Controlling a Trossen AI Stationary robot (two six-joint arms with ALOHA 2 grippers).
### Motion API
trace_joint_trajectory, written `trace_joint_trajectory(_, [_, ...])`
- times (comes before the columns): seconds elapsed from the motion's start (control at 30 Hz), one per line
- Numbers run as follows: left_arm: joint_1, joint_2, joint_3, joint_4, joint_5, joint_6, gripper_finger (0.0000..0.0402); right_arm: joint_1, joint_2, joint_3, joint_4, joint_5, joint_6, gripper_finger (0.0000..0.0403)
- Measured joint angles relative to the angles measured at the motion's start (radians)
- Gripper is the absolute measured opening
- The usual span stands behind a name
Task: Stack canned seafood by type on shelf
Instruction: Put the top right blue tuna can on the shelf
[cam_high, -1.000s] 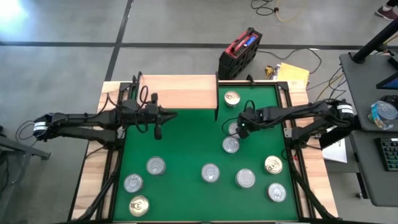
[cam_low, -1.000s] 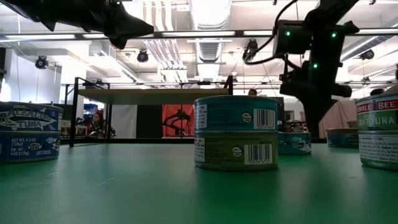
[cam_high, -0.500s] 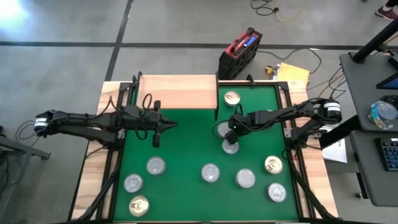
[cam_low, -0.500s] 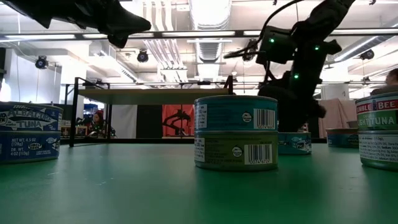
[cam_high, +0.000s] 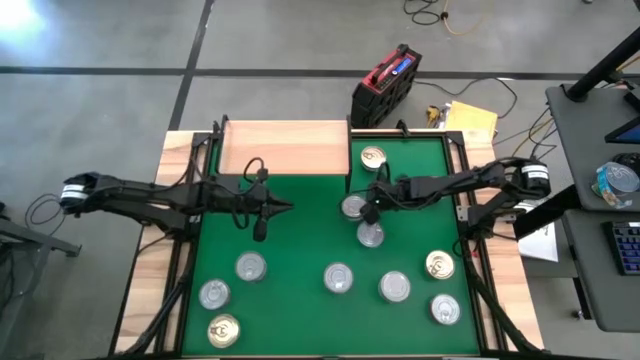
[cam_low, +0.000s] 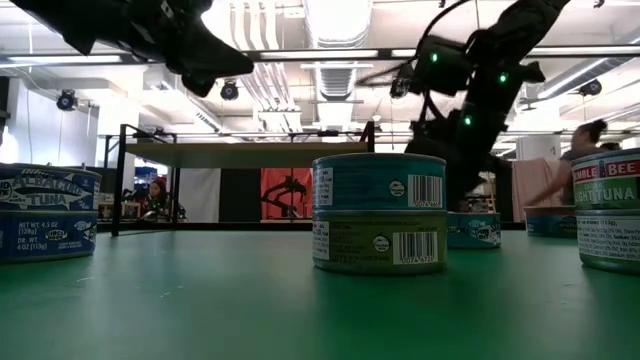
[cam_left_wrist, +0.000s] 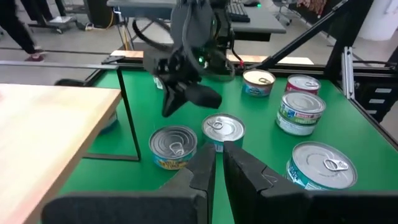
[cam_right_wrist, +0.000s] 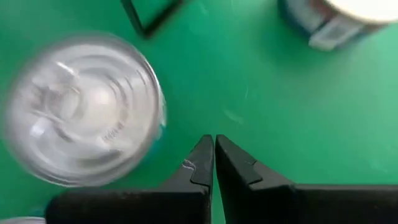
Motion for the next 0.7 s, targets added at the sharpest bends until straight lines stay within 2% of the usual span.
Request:
trace_joint_trajectory(0.1, [-0.001,0.024,0.0,0.012,-0.009,-0.003,0.0014,0.009,-0.025,0.001,0.089,-0.005,-0.033,0.0009])
trace_joint_trajectory(0.23, [-0.007,0.054,0.0,0.031,-0.073,-0.004,0.0003,0.034,-0.009,0.001,0.181,-0.041,-0.067,0.0009])
trace_joint_trajectory(0.7, [-0.035,0.128,0.0,0.073,-0.107,-0.015,0.0,0.109,0.163,0.047,0.259,-0.054,-0.051,0.0009])
